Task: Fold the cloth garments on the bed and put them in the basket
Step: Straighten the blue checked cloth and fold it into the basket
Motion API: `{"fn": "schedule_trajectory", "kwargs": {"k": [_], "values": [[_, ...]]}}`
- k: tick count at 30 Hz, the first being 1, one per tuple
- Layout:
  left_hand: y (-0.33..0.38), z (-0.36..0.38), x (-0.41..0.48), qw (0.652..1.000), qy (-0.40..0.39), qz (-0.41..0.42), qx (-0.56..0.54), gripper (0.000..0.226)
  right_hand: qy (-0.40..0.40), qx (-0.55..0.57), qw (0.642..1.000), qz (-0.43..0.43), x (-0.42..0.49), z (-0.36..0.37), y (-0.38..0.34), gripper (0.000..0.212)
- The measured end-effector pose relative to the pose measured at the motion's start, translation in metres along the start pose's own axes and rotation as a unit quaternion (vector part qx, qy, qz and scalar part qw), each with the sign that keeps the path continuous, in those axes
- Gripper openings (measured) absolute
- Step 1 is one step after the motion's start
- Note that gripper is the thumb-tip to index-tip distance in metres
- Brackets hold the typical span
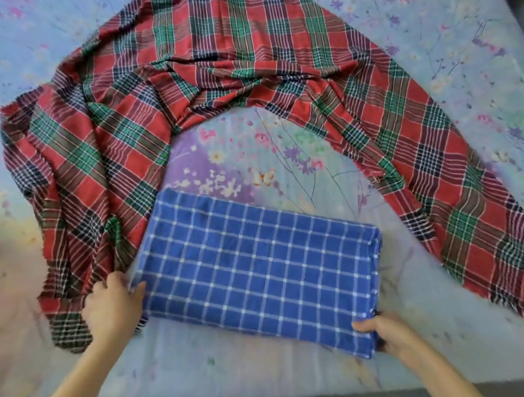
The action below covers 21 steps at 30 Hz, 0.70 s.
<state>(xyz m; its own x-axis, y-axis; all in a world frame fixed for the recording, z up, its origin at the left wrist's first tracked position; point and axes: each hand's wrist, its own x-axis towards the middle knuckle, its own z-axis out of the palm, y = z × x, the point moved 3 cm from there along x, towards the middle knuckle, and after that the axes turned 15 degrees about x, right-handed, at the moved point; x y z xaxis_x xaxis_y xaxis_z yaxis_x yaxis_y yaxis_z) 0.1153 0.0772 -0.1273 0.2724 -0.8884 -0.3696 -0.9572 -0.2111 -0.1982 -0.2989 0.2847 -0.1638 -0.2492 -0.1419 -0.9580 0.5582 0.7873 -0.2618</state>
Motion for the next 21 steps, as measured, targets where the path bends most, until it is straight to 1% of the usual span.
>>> {"fn": "schedule_trajectory", "kwargs": {"k": [1,2,3,4,5,6,7,8,10,11,12,13,15,16,18,19,20,21], "values": [[0.009,0.006,-0.012,0.997,0.067,0.029,0.009,0.041,0.009,0.025,0.999,-0.029,0.004,0.001,0.003,0.039],[0.025,0.009,-0.029,0.987,0.136,0.083,-0.004,0.044,0.011,0.057,0.997,-0.054,0.005,0.001,0.002,0.037],[0.050,0.008,-0.053,0.972,0.173,0.156,-0.016,0.048,0.004,0.084,0.994,-0.075,0.006,0.002,-0.002,0.036],[0.076,0.013,-0.078,0.954,0.184,0.237,-0.012,0.051,0.002,0.101,0.991,-0.089,0.007,0.003,-0.007,0.038],[0.103,0.024,-0.104,0.935,0.165,0.313,0.004,0.052,-0.006,0.111,0.989,-0.098,0.005,0.004,-0.010,0.044],[0.129,0.038,-0.127,0.920,0.124,0.371,0.023,0.052,-0.013,0.120,0.987,-0.104,0.002,0.006,-0.014,0.052],[0.150,0.055,-0.146,0.909,0.079,0.407,0.039,0.052,-0.024,0.130,0.984,-0.116,0.002,0.006,-0.018,0.061],[0.167,0.072,-0.159,0.902,0.053,0.424,0.055,0.052,-0.035,0.142,0.981,-0.127,-0.001,0.008,-0.023,0.068],[0.182,0.099,-0.164,0.906,0.017,0.414,0.089,0.053,-0.075,0.154,0.975,-0.144,-0.006,0.011,-0.033,0.081],[0.183,0.105,-0.161,0.909,0.002,0.404,0.101,0.054,-0.096,0.154,0.973,-0.144,-0.007,0.013,-0.037,0.081],[0.185,0.108,-0.159,0.909,0.004,0.404,0.102,0.054,-0.118,0.156,0.970,-0.147,-0.009,0.015,-0.044,0.077],[0.183,0.107,-0.160,0.903,0.020,0.417,0.102,0.055,-0.137,0.152,0.968,-0.148,-0.011,0.016,-0.047,0.073],[0.177,0.087,-0.158,0.883,0.053,0.457,0.089,0.053,-0.153,0.152,0.964,-0.156,-0.018,0.022,-0.054,0.073],[0.175,0.071,-0.151,0.883,0.095,0.453,0.078,0.053,-0.154,0.149,0.963,-0.166,-0.022,0.025,-0.057,0.072],[0.185,0.038,-0.117,0.899,0.182,0.397,0.041,0.053,-0.154,0.117,0.960,-0.204,-0.035,0.033,-0.062,0.068],[0.194,0.024,-0.100,0.911,0.201,0.360,0.018,0.054,-0.152,0.095,0.958,-0.222,-0.042,0.036,-0.063,0.069],[0.205,0.014,-0.086,0.918,0.204,0.339,0.002,0.056,-0.151,0.074,0.957,-0.238,-0.050,0.039,-0.063,0.071],[0.218,0.011,-0.075,0.922,0.193,0.336,0.008,0.058,-0.147,0.053,0.955,-0.253,-0.058,0.045,-0.064,0.075]]}}
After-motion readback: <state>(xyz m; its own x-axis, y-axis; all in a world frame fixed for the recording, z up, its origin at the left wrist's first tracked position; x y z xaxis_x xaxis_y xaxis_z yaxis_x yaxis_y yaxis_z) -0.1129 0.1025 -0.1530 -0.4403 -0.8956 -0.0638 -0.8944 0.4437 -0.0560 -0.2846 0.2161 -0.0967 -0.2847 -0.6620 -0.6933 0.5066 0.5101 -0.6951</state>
